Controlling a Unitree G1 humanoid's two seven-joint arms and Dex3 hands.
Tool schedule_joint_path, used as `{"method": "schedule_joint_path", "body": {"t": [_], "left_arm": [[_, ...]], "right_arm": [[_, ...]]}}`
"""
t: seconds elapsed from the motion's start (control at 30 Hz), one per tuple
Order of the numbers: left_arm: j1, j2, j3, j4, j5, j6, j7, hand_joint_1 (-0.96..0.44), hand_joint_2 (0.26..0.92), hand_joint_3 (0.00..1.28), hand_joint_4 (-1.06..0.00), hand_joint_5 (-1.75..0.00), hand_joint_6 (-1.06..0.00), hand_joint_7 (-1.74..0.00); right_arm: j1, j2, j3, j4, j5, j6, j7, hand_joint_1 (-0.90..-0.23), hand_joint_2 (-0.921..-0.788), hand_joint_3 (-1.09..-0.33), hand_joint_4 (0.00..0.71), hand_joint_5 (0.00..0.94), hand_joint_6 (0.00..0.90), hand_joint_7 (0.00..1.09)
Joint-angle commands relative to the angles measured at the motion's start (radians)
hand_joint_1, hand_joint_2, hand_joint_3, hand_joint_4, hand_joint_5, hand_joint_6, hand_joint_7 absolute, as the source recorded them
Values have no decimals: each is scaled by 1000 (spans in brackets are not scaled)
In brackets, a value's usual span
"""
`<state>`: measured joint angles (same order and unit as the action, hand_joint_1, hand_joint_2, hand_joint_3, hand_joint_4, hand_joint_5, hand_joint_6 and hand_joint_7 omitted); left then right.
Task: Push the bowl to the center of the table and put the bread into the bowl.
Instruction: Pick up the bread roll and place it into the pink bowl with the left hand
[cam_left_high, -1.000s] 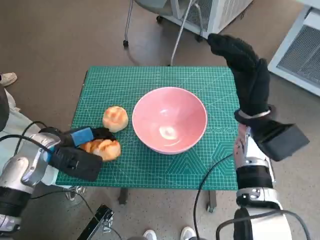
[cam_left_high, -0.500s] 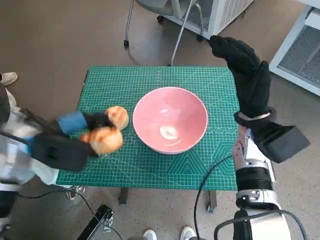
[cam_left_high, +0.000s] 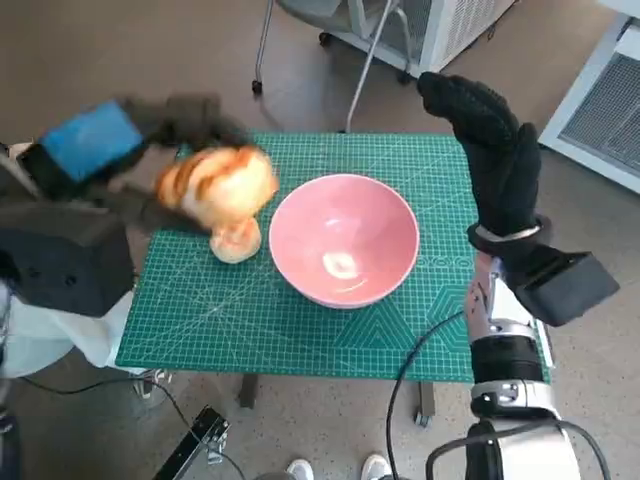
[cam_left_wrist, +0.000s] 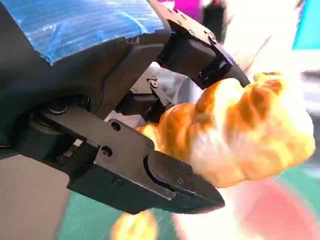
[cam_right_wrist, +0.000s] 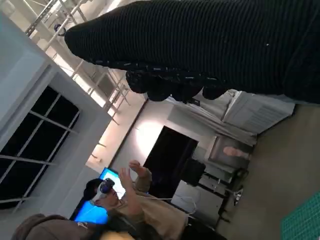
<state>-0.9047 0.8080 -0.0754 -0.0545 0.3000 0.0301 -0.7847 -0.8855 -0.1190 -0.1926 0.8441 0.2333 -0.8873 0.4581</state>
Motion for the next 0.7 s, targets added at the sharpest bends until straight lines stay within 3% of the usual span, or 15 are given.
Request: {"method": "schedule_joint_path", "body": {"t": [0.03,0.27,0.43,0.7], "left_arm": [[-72,-87,-73,99,49,-70,84,2,715,511,-415,-1527,-754,-1069],[-156,-201,-191,343,159,-219,219,1,872,206,-446,-1407,-764,-1043],[-210,-271,-268,531,241,-304,310,0,906,137,-483,-1349,-736,-1085],[-282,-368,-373,770,366,-356,424,-2,920,142,-518,-1206,-645,-1284]], "right_arm": [[24,-4,1,-2,4,13,-2,-570,-921,-714,354,5,65,772],[33,-5,2,-14,3,12,-3,-581,-921,-711,355,5,61,774],[42,-9,1,-25,6,14,1,-580,-921,-713,354,4,57,777],[54,-21,0,-41,4,11,-2,-577,-921,-718,352,3,50,785]]}}
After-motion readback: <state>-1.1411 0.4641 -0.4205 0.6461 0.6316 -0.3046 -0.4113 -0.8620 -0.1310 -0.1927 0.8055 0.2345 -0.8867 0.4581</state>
